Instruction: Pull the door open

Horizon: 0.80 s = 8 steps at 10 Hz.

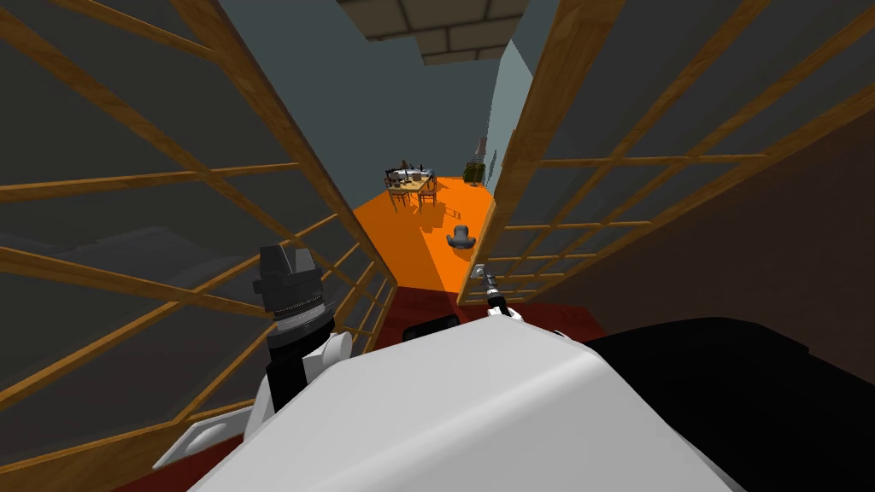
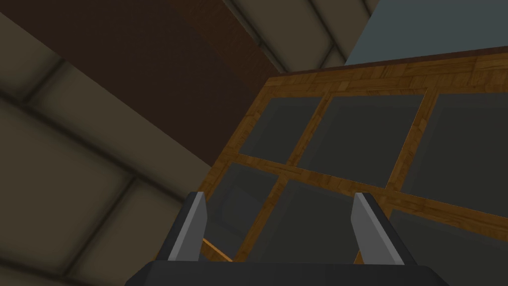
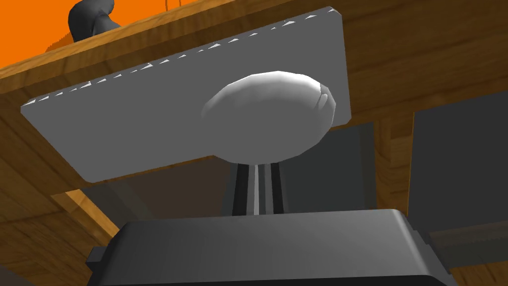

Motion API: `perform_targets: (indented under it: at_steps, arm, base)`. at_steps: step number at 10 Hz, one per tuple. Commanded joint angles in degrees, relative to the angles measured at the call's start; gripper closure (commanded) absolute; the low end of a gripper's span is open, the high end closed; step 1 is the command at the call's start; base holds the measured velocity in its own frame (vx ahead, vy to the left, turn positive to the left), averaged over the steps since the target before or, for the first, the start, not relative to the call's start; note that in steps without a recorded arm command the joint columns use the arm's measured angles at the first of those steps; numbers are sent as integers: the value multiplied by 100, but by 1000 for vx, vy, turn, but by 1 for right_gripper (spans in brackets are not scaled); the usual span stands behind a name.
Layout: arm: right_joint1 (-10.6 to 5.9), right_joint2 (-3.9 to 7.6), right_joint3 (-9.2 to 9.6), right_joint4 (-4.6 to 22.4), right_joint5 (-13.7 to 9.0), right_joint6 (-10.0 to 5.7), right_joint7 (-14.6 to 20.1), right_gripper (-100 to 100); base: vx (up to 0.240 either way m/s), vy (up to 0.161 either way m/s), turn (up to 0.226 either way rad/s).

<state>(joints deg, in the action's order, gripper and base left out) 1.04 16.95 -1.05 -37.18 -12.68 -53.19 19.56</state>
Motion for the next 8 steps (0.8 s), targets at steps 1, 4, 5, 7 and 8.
perform_targets:
  at_steps: [1,4,5,7,8]
  arm:
    - [-18,-20,27,-4,-89,11,192,-100]
    - [-52,-60,82,-13,-266,32,569,-100]
    - [-68,-79,107,-17,-346,42,738,-100]
    - [-103,-119,162,-25,-524,63,1057,-100]
    - [-103,-119,162,-25,-524,63,1109,-100]
  base:
    - [-40,-36,17]
    - [-69,7,55]
    - [-82,2,50]
    - [-79,-6,62]
    - [-57,-15,19]
